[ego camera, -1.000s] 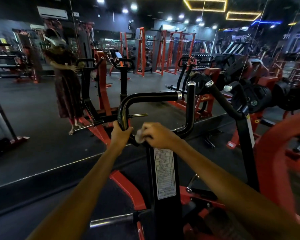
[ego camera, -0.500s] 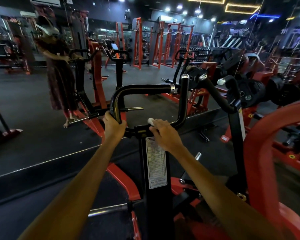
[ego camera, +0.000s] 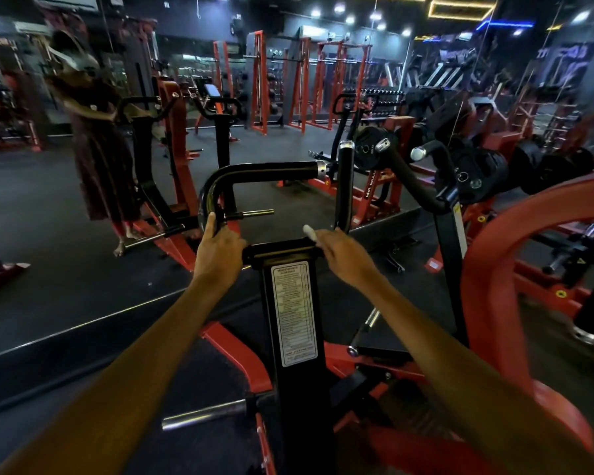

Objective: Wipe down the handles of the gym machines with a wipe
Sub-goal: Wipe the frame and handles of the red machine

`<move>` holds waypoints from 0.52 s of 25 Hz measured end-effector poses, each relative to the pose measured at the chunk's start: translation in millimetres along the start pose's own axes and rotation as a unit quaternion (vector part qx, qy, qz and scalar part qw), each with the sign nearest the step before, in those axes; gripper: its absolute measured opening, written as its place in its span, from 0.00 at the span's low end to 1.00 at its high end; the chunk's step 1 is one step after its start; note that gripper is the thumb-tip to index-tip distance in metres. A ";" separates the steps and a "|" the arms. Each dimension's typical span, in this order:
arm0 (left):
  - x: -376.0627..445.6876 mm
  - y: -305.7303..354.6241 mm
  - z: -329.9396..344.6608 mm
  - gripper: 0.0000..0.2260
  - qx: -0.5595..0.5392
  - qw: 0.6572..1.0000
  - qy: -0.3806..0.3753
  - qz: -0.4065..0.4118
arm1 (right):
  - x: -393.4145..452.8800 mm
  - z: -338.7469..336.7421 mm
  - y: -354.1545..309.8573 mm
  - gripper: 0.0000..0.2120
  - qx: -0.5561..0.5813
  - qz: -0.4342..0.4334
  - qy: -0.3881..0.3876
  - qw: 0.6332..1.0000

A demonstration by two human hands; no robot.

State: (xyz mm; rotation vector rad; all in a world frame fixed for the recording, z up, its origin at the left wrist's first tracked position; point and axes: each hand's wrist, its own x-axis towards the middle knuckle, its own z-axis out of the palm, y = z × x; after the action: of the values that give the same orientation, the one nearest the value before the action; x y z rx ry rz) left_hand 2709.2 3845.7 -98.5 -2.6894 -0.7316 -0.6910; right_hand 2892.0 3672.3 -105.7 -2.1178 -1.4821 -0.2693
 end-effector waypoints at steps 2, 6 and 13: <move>-5.3 4.2 -2.3 0.09 0.035 0.999 -0.021 0.005 | 7.6 -6.8 12.5 0.19 -0.035 0.002 -0.010 0.999; -8.2 12.8 -2.1 0.14 -0.007 1.000 -0.013 -0.019 | 6.4 8.6 -11.1 0.23 -0.035 0.059 0.036 0.997; 1.0 24.9 0.3 0.27 0.008 0.996 -0.055 -0.070 | -3.3 9.5 0.7 0.19 -0.046 0.026 0.073 0.996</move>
State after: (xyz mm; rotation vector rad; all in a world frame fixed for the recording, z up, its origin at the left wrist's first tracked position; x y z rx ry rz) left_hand 2723.4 3825.4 -101.5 -2.6980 -0.9572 -0.5700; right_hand 2890.1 3674.5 -115.5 -2.1550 -1.3527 -0.4708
